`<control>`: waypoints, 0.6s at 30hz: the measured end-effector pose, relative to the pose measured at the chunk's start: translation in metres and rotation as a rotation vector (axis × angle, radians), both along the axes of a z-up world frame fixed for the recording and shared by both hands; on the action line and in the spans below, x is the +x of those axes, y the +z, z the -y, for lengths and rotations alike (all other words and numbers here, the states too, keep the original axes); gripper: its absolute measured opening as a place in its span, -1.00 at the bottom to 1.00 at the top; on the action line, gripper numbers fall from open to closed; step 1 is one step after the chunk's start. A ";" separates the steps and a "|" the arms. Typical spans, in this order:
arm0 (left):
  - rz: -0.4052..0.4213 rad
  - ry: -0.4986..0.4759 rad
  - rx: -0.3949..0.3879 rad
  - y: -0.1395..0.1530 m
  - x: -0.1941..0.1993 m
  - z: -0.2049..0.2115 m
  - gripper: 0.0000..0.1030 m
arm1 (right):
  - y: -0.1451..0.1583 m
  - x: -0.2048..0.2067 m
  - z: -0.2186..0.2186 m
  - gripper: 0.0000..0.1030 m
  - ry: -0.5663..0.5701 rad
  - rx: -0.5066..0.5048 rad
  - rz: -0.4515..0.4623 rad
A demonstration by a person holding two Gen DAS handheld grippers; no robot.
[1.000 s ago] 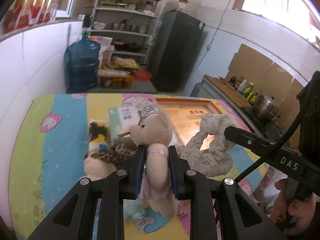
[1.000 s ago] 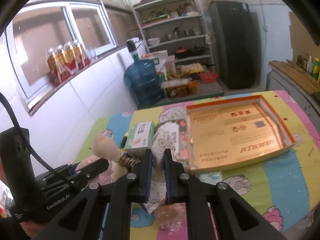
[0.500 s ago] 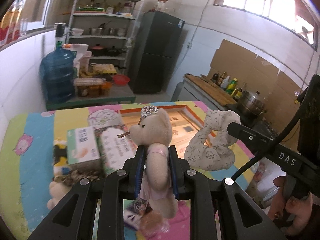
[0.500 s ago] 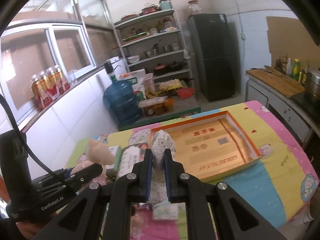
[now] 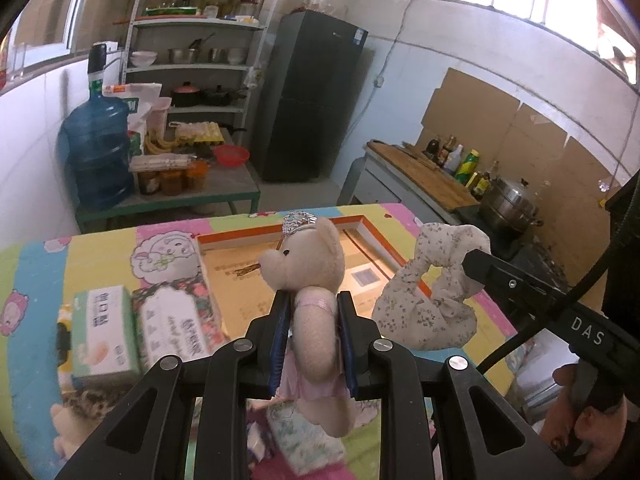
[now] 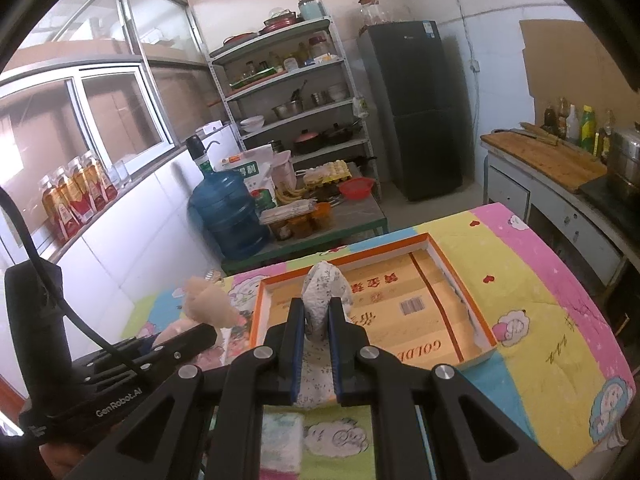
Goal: Organize soft objects
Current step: 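Carry the bunny and scrunchie over the GOLDENLEAF box with both tools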
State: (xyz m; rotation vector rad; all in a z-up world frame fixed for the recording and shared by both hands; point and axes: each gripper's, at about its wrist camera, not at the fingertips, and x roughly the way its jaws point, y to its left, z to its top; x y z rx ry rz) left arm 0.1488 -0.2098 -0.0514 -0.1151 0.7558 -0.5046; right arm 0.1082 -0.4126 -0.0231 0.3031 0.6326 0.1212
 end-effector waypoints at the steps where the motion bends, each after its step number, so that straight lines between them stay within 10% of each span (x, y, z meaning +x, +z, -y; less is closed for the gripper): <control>1: -0.005 0.003 0.003 -0.002 0.004 0.004 -0.54 | -0.002 0.004 0.002 -0.77 0.003 0.006 -0.002; 18: -0.112 0.111 0.063 -0.072 0.083 0.043 -0.54 | -0.074 0.098 0.045 -0.77 0.094 0.106 -0.083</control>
